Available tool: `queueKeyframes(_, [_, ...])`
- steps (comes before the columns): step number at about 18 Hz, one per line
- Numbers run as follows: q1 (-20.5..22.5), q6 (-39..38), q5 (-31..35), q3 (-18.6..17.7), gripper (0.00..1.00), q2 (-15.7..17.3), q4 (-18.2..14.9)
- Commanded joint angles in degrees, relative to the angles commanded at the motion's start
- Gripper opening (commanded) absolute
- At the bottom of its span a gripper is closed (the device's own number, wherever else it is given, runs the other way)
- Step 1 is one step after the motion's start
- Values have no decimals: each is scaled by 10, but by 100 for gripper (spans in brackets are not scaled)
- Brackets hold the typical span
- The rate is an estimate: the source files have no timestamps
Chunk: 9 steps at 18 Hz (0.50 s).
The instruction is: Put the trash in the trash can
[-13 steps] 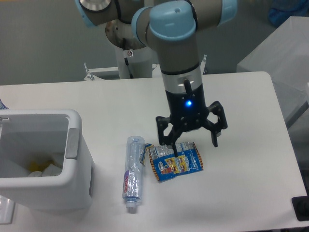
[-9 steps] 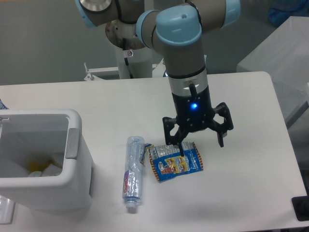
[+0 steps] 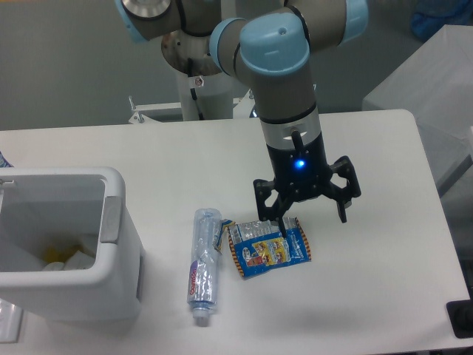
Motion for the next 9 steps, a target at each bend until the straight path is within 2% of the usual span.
queueKeyframes(9, [-37,-47,-4,22,100,-95,25])
